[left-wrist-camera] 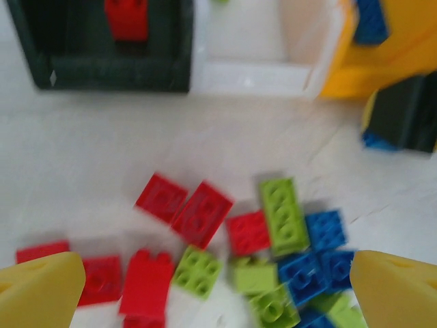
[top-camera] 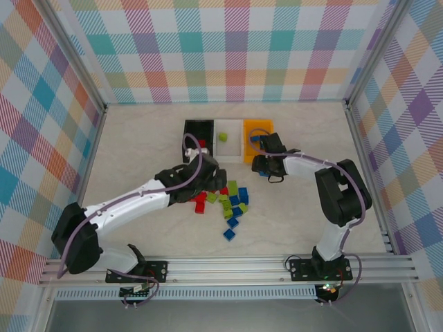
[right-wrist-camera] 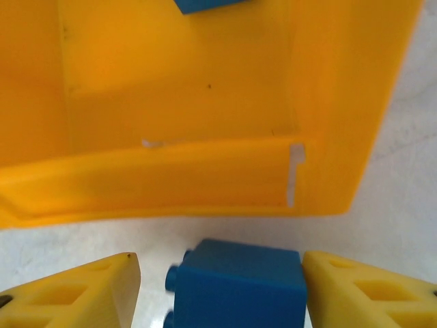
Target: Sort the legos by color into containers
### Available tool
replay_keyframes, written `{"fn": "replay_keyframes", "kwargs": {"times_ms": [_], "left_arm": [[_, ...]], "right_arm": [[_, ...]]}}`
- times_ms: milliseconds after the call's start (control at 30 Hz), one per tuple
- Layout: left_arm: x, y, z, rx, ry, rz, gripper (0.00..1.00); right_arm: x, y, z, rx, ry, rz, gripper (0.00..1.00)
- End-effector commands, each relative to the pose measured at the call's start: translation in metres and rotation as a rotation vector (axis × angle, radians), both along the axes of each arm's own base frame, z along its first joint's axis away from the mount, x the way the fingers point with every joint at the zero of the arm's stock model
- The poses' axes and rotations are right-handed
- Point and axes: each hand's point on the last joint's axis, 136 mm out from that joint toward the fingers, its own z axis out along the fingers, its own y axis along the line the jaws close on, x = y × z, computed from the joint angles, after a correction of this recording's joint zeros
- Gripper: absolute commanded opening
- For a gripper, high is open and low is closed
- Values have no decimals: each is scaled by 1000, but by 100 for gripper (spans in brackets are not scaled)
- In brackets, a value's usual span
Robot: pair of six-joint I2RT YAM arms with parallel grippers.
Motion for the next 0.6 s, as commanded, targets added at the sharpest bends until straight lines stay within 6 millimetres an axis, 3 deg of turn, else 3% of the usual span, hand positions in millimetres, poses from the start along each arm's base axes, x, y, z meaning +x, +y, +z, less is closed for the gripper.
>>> {"fn": "replay_keyframes", "kwargs": {"times_ms": [0, 133, 267, 433, 567], "left_arm": [[-14, 12, -4, -46, 6, 42, 100], [-20, 29, -10, -21, -4, 83, 100], [-21, 34, -16, 10, 2, 91, 100], [-20, 36, -22, 27, 13, 96, 100], [-21, 39, -20, 29, 2, 101, 100]], "right_arm": [[7, -3, -4, -30, 3, -17, 60], [1, -3, -12, -42, 21, -10, 55], [-4, -2, -11, -44, 23, -5, 48], [-7, -1, 9, -21, -22, 2, 38], [-15, 0, 37, 0, -76, 17, 35]]}}
